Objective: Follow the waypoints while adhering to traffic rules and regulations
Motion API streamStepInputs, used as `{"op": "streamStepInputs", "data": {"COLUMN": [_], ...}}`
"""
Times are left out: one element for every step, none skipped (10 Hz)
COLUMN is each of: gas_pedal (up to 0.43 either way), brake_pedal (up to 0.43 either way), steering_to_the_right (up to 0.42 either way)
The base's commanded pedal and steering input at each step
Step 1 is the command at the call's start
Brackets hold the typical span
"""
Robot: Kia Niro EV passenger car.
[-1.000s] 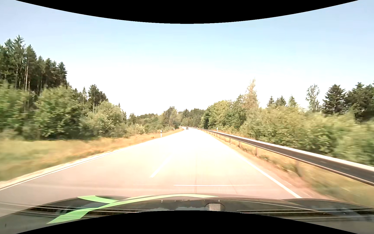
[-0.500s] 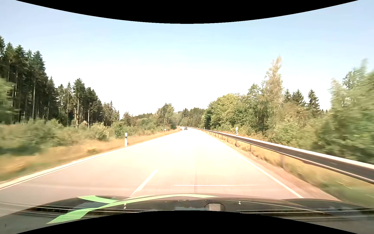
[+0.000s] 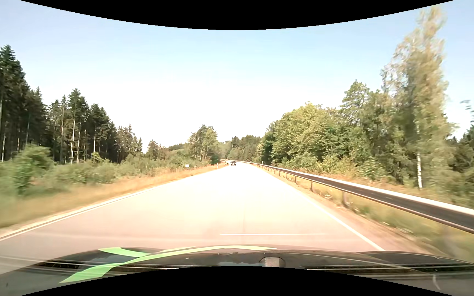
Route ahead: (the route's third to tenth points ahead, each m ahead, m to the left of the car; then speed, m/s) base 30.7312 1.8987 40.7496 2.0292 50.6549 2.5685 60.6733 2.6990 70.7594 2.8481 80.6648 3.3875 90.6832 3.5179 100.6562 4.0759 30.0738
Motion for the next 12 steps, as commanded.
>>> {"op": "streamStepInputs", "data": {"gas_pedal": [0.287,0.26,0.26,0.26,0.26,0.28,0.28,0.299,0.311,0.311,0.311,0.299], "brake_pedal": [0.0,0.0,0.0,0.0,0.0,0.0,0.0,0.0,0.0,0.0,0.0,0.0], "steering_to_the_right": [-0.003,-0.004,-0.004,-0.004,-0.004,-0.004,-0.005,-0.006,-0.007,-0.008,-0.008,-0.009]}}
